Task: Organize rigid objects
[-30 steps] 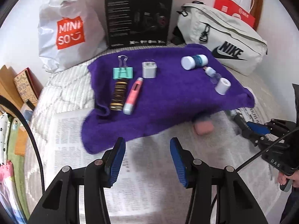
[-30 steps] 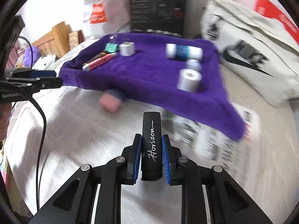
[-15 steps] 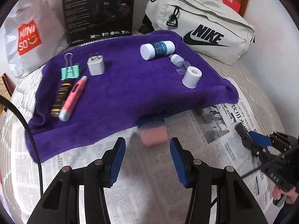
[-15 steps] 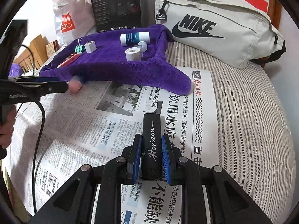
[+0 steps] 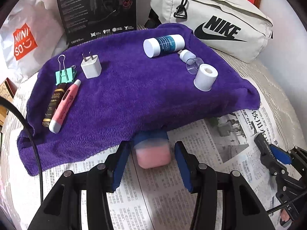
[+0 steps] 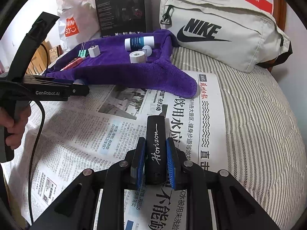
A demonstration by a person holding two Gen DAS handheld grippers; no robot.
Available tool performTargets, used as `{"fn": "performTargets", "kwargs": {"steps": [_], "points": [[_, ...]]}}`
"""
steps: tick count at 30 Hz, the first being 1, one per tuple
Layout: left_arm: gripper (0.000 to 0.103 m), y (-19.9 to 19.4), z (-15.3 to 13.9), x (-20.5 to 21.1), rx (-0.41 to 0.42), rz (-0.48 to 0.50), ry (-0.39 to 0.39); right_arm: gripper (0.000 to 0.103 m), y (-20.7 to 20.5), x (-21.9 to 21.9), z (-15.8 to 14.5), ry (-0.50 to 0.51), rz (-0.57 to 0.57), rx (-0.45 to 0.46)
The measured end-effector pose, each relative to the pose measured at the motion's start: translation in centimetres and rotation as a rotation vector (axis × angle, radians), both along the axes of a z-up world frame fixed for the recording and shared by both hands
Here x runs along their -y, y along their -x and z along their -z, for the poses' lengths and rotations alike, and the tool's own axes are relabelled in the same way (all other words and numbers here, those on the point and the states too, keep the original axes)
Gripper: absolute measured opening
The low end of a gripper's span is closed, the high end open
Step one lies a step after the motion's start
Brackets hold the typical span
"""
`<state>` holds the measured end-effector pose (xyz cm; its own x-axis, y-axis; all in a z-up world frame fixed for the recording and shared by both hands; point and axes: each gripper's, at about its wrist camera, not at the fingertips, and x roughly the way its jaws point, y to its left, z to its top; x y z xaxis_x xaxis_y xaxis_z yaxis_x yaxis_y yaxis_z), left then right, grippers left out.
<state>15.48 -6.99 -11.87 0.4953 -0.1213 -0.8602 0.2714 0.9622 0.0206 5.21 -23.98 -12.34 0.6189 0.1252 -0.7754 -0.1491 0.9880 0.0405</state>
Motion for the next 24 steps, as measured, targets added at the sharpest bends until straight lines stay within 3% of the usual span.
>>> {"fn": "performTargets", "kwargs": {"steps": [2,12,24], "points": [[0.035,0.2,0.0,-0.2,0.018,0.014,-0.014,0.022,-0.1,0.1,0.0,-0.005,0.0,0.0],[0.036,1.3,0.0,-1.8,0.037,0.053,-0.02,0.022,-0.2,0.0,0.0,0.004,0.0,0.004],[0.037,2.8,0.5,-2.4,0.154,0.056,0.014,0.022,-0.3,0.1,0.0,0.005,-0.001,0.006]]}}
